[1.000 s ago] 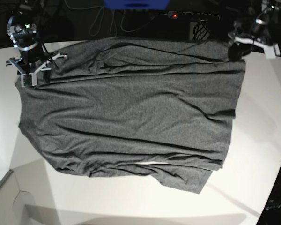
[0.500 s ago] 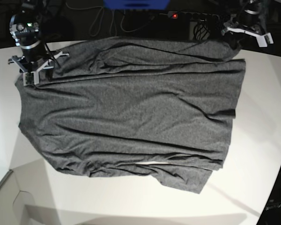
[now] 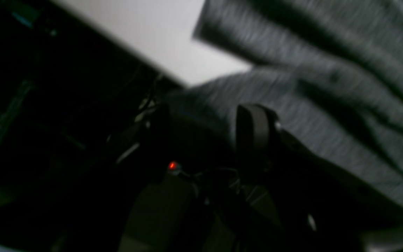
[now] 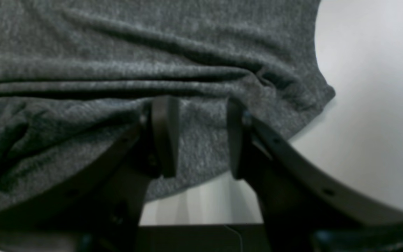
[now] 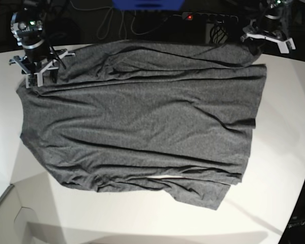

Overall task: Layout the t-shirt on the table in an organized manner, then fold the t-shirt properly
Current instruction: 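Release the shirt and raise both grippers to its collar edge, then grasp the collar edge corners with both grippers and pull them apart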

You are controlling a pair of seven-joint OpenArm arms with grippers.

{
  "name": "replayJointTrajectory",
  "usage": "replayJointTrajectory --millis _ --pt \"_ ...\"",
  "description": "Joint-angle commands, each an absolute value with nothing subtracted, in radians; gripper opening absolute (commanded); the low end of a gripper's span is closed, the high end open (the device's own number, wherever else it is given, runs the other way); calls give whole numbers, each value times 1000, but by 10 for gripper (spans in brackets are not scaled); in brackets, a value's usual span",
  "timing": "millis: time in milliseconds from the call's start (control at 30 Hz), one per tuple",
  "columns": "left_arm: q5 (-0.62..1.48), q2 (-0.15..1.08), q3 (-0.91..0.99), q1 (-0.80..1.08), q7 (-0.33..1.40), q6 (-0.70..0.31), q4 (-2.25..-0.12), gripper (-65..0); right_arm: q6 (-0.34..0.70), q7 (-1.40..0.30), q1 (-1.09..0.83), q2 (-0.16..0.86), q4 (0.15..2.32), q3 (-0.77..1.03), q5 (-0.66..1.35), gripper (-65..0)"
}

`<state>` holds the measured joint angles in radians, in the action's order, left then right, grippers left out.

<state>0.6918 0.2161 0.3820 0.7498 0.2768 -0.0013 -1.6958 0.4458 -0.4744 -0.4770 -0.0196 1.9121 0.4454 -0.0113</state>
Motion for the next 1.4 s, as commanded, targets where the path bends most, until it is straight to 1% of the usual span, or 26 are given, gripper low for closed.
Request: replayJointTrajectory --millis 0,267,600,633,667,933,967,1033,1100,1167,1267,1367 --pt "693 223 386 763 259 -7 -1710 -351 444 -449 -478 -15 1931 450 2 -417" --pt "693 231 337 742 259 -7 -1681 -351 444 -449 -481 -15 1931 450 2 -419" --pt "693 229 341 722 259 -7 -1669 -359 444 -449 -481 -15 1931 450 2 -420" --pt "693 229 341 722 259 -7 -1669 -368 444 -449 -481 -15 1931 450 2 -420" --pt "693 229 341 720 259 -7 -1669 -388 444 -449 -481 -15 1931 450 2 -420" --pt "691 229 338 697 259 -7 -1669 -628 444 -446 -483 -15 1933 460 2 -416" --pt "691 229 338 697 260 -5 -1669 -650 444 -447 -483 -15 1933 469 2 -415" --pt "691 229 338 696 260 -5 -1669 -648 444 -449 -483 -15 1933 479 2 -396" --pt "691 229 338 696 260 -5 -1669 -648 444 -450 -489 -16 1933 479 2 -357" --pt "691 229 338 696 260 -5 -1673 -650 444 -450 -513 -16 1933 470 2 -303" --pt "693 229 337 696 260 -5 -1678 -650 446 -450 -544 -25 1931 424 4 -242" --pt "693 229 337 694 260 -5 -1678 -650 446 -444 -579 -47 1928 369 4 -232"
